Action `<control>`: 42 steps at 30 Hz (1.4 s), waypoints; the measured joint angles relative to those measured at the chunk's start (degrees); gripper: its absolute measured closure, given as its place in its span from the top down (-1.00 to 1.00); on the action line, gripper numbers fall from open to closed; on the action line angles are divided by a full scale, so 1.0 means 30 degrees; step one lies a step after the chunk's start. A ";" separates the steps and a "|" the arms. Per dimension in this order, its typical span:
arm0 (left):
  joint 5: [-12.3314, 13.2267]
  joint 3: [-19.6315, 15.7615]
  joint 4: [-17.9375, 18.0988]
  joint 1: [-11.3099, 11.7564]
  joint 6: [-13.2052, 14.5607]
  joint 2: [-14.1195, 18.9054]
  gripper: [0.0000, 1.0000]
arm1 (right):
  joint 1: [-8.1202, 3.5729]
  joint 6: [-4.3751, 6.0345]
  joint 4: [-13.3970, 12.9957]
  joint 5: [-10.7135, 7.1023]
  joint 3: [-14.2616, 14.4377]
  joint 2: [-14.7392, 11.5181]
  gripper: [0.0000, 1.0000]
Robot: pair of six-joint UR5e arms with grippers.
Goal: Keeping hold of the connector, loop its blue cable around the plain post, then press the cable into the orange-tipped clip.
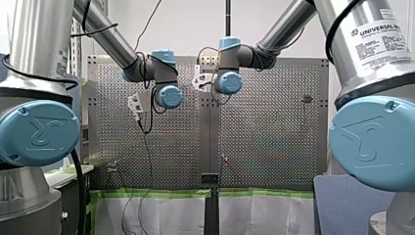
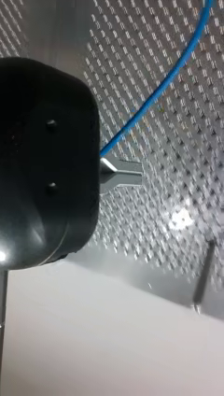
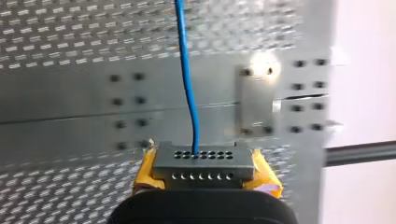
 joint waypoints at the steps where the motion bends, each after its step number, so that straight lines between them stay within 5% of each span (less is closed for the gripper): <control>1: -0.0153 0.0148 -0.0145 0.0028 0.0048 0.0149 -1.00 | -0.0035 -0.0021 0.0141 -0.0118 -0.0136 -0.0138 -1.00; 10: -0.1326 0.1915 -0.1912 0.0359 0.0592 0.1917 -1.00 | -0.0451 -0.0236 0.1609 -0.1398 -0.1607 -0.1609 -1.00; 22: 0.0304 0.4263 -0.4261 0.1195 0.1448 0.4264 -1.00 | -0.1168 -0.0072 0.3899 -0.2677 -0.3896 -0.3708 -1.00; 32: 0.2292 0.6254 -0.6258 0.2865 0.0308 0.6088 -1.00 | -0.1462 -0.0143 0.5612 -0.3702 -0.4949 -0.2533 -1.00; 42: 0.4162 0.8121 -0.8129 0.4728 -0.1548 0.4877 -1.00 | -0.1643 0.0012 0.7358 -0.3961 -0.5812 -0.1788 -1.00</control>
